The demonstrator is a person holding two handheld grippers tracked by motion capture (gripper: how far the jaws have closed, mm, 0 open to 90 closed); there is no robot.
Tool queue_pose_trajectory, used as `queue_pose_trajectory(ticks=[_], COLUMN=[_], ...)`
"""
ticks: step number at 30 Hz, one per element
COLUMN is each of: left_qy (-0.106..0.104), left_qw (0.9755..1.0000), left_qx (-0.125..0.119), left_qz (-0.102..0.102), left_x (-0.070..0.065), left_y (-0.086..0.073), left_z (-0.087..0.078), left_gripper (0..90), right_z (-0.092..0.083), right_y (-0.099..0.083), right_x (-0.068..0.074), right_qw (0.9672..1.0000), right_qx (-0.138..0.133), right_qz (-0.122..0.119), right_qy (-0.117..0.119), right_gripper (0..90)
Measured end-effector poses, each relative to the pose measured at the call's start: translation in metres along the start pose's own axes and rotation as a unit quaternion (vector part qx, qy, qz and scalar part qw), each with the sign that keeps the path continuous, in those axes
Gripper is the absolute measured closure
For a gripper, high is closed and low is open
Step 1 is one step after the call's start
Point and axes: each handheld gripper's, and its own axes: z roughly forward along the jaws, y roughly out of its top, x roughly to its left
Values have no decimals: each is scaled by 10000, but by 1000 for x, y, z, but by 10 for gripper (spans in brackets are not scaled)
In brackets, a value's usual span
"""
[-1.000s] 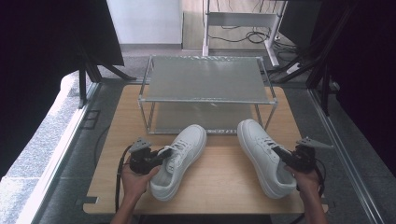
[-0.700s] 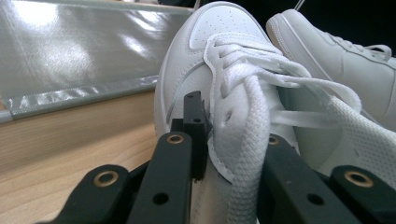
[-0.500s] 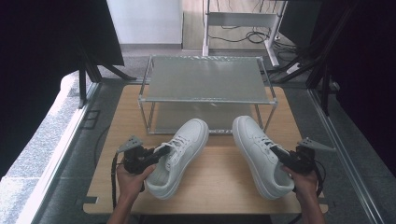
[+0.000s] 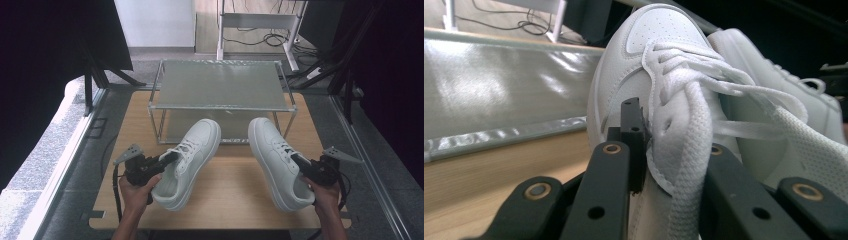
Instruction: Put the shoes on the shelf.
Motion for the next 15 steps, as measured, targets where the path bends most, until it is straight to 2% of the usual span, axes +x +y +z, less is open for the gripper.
queue_pose_trajectory(ticks=[11, 15], left_qy=[-65, -122], left_qw=[9999, 9998], left_qx=[-103, -137], left_qz=[20, -46], left_x=[-5, -5], left_y=[3, 4], left_z=[-3, -3], left_gripper=[819, 819], right_z=[-2, -2], right_y=[6, 7], right_x=[12, 16], right_qw=[9997, 9994], right_qx=[-202, -279], right_qz=[28, 57], right_qy=[114, 204], right_gripper=[864, 864])
